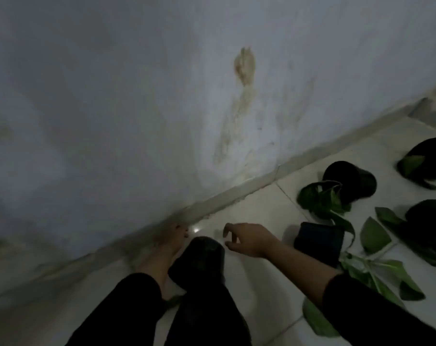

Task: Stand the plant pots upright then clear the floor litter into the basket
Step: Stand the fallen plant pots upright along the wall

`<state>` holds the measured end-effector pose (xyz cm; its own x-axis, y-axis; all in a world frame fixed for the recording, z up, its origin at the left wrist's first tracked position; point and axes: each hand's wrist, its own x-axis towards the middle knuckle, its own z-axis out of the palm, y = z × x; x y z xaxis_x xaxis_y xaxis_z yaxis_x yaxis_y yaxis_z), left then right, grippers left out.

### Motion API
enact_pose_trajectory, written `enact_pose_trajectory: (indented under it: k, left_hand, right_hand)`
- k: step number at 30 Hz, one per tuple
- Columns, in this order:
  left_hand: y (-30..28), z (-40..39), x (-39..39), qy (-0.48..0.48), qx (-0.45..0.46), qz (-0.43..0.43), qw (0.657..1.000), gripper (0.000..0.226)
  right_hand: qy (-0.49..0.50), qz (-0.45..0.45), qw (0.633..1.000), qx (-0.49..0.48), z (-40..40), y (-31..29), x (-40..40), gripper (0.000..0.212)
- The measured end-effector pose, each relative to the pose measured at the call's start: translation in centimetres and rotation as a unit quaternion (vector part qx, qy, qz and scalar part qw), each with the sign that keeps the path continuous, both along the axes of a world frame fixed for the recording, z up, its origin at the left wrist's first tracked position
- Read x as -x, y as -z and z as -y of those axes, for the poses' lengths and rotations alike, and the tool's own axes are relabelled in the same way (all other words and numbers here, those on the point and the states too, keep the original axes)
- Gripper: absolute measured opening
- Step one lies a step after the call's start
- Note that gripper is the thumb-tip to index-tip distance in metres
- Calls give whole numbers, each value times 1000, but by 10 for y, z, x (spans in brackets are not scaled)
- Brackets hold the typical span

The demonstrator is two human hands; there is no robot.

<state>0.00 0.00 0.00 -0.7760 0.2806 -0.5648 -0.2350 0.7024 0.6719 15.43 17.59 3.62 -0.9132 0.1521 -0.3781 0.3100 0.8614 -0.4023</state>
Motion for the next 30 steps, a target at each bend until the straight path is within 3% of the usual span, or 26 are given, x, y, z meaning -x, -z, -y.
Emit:
enact_pose_trajectory:
  k: [5, 8, 11, 14, 16, 21, 30]
  left_hand:
    - [16, 20, -5, -9, -37, 88, 995, 28]
    - [12, 45, -22, -12, -13, 154, 988, 51]
    - [-9, 59, -40, 29, -11, 206, 978, 41]
    - [-46, 66, -64, 72, -38, 193, 978, 40]
    - [-46, 69, -68, 53, -67, 172, 981, 49]
    - [-28, 72, -64, 2, -121, 232, 965, 55]
    - [-30, 63, -47, -35, -128, 200, 971, 65]
  right_hand:
    - [-7, 57, 998, 23, 15, 6, 19, 81]
    - [-12, 121, 992, 33, 39, -1, 18, 99]
    - [32, 176, 982, 61, 56, -4, 24, 109]
    - [79, 184, 973, 117, 65, 2, 28, 109]
    - [121, 172, 963, 169, 67, 5, 26, 107]
    - [203, 122, 933, 270, 65, 13, 9, 97]
    - [379, -36, 847, 372, 49, 26, -6, 67]
